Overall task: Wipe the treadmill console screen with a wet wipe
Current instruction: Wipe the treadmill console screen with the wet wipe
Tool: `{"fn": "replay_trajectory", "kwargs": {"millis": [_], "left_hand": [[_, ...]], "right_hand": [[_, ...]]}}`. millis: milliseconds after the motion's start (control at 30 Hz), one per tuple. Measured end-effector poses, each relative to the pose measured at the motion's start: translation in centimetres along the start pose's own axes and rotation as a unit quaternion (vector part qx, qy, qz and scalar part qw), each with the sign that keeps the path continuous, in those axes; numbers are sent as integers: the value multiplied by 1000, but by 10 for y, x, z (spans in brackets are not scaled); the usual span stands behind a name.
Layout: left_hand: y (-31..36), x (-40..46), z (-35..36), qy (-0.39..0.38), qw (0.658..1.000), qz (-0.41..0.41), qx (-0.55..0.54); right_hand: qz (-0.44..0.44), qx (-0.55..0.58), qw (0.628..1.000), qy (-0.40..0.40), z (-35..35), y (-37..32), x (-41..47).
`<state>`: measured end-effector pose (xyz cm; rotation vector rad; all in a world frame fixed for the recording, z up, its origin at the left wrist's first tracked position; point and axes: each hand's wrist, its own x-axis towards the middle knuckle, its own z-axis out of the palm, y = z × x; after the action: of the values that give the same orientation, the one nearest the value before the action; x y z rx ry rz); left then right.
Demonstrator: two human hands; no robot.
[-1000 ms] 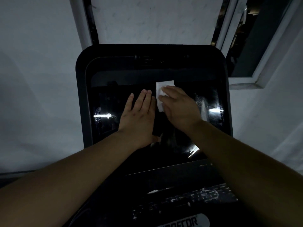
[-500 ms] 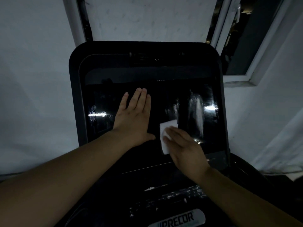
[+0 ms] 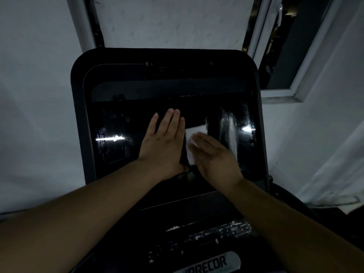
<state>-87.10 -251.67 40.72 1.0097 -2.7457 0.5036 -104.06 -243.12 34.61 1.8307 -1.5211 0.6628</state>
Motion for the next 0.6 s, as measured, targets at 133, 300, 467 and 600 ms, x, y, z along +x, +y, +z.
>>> {"fn": "replay_trajectory", "kwargs": {"millis": [133,300,467,600], "left_hand": [[1,1,0,-7,1000,-5,4],[1,2,2,-11,1000,-10,3],[1,2,0,-16,1000,-8,3],[0,1,-1,-15,1000,-8,-3]], "right_hand": [[2,-17,1000,-15,5,24,41],[2,-30,999,11,5,33,66],[19,-31,999,-20,2,21,51],[12,1,999,-33,-2,5,1]]}}
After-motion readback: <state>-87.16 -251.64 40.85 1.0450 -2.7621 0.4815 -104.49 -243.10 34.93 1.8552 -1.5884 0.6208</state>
